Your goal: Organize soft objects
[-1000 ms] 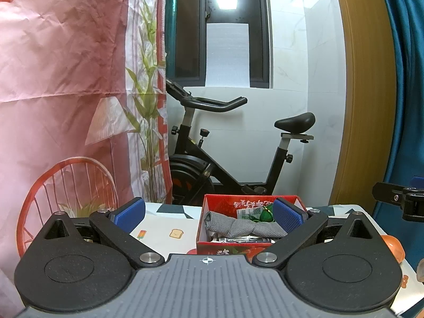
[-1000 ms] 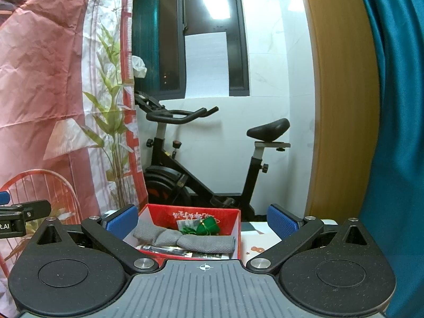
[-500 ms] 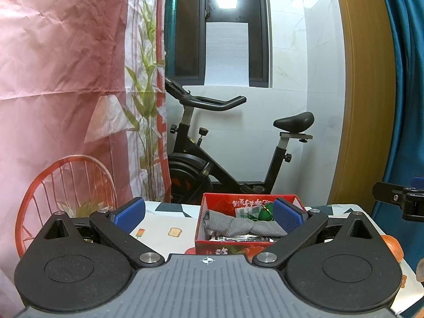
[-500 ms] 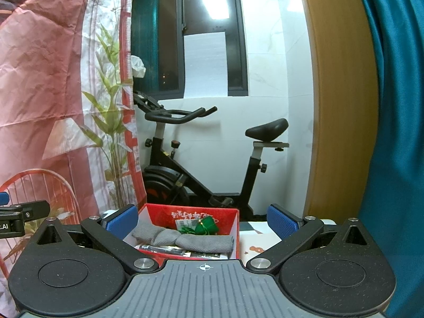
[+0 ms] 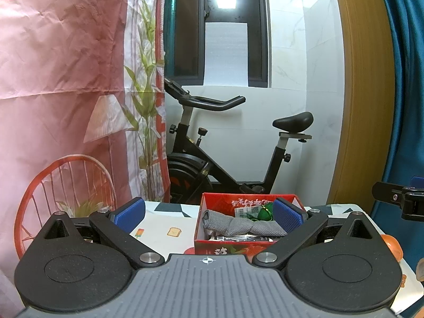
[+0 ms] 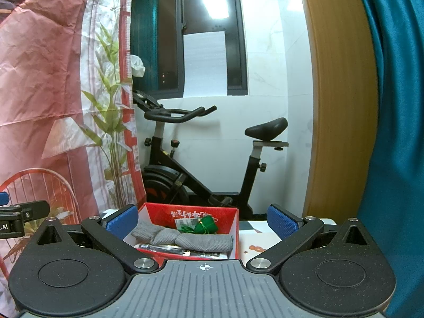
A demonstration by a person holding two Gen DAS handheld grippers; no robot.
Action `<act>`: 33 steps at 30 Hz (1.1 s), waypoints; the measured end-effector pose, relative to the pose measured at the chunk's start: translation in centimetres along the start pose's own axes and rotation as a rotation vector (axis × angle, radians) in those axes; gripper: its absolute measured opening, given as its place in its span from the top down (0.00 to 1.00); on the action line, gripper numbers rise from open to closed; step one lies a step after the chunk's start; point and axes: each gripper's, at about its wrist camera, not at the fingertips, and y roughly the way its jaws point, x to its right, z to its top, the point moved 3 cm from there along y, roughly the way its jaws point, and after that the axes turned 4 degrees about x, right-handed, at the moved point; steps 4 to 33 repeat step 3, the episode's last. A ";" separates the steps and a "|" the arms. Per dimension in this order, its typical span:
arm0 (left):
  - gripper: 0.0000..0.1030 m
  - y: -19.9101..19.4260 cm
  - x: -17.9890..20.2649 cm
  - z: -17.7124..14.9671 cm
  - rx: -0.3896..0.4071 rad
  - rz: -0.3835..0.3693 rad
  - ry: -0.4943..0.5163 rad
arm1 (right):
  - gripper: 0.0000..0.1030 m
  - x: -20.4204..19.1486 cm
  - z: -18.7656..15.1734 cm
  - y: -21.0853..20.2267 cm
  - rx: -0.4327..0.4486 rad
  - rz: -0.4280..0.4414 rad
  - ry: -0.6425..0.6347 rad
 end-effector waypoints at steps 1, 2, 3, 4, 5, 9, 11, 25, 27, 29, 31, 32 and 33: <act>0.00 0.0 0.0 0.0 0.002 -0.001 0.000 | 0.00 0.0 0.0 0.0 0.000 -0.001 0.000; 0.00 0.0 0.0 0.1 0.002 0.000 0.000 | 0.00 0.0 0.0 0.0 0.001 -0.001 0.000; 0.00 0.0 0.0 0.1 0.002 0.001 0.000 | 0.00 0.0 0.0 0.0 0.000 0.001 0.000; 0.00 0.0 0.0 0.1 0.002 0.001 0.000 | 0.00 0.0 0.0 0.0 0.000 0.001 0.000; 0.00 0.0 0.0 0.1 0.002 0.001 0.000 | 0.00 0.0 0.0 0.0 0.000 0.001 0.000; 0.00 0.0 0.0 0.1 0.002 0.001 0.000 | 0.00 0.0 0.0 0.0 0.000 0.001 0.000; 0.00 0.0 0.0 0.1 0.002 0.001 0.000 | 0.00 0.0 0.0 0.0 0.000 0.001 0.000; 0.00 0.0 0.0 0.1 0.002 0.001 0.000 | 0.00 0.0 0.0 0.0 0.000 0.001 0.000; 0.00 0.0 0.0 0.1 0.002 0.001 0.000 | 0.00 0.0 0.0 0.0 0.000 0.001 0.000; 0.00 0.0 0.0 0.1 0.002 0.001 0.000 | 0.00 0.0 0.0 0.0 0.000 0.001 0.000; 0.00 0.0 0.0 0.1 0.002 0.001 0.000 | 0.00 0.0 0.0 0.0 0.000 0.001 0.000; 0.00 0.0 0.0 0.1 0.002 0.001 0.000 | 0.00 0.0 0.0 0.0 0.000 0.001 0.000; 0.00 0.0 0.0 0.1 0.002 0.001 0.000 | 0.00 0.0 0.0 0.0 0.000 0.001 0.000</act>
